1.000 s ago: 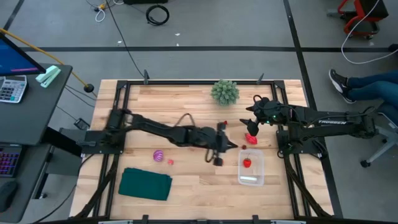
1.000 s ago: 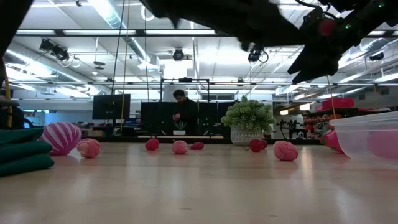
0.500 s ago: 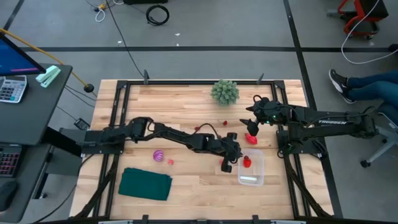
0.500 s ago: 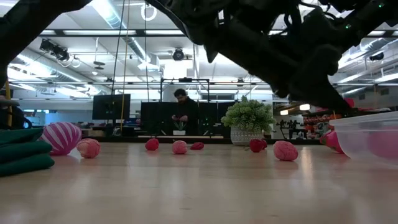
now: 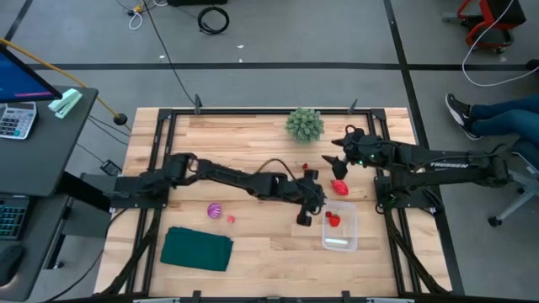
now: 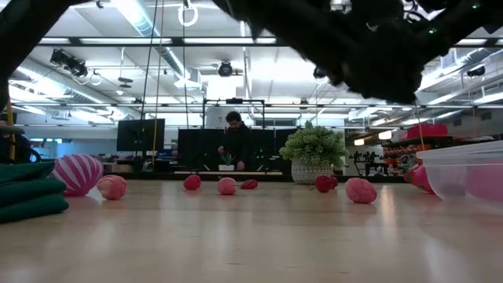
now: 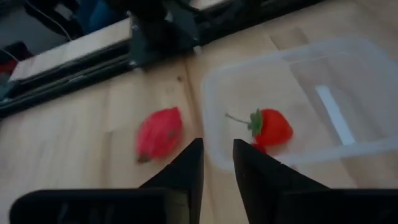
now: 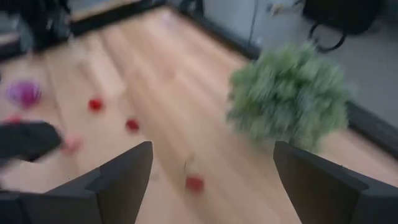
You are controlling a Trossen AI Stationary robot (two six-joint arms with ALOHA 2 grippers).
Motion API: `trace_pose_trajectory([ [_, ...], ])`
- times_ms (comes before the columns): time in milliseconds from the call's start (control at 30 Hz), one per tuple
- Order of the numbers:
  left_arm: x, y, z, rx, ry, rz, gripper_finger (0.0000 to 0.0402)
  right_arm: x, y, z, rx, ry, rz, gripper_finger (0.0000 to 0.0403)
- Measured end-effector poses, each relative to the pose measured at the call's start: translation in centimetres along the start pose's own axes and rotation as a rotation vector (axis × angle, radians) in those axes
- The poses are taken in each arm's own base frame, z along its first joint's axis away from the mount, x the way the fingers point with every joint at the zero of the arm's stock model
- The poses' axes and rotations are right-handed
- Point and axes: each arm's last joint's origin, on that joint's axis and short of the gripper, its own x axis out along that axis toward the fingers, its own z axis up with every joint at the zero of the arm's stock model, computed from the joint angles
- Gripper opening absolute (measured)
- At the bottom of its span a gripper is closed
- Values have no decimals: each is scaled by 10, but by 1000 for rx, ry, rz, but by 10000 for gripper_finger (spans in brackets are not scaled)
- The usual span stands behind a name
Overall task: Pick and placing Produce into tupperware
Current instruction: Put the red cherry into the transparent bin
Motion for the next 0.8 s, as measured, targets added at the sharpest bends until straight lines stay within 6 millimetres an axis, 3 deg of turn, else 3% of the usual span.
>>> trace_pose_trajectory([
  [233, -83, 69, 29, 7, 104, 64, 82, 16, 2, 2, 165, -14, -40, 344],
  [500, -199, 146, 34, -81, 209, 262, 64, 47, 6, -14, 187, 135, -80, 344],
  [800, -302, 191, 39, -156, 85, 468, 53, 75, 16, -17, 156, 137, 11, 341],
])
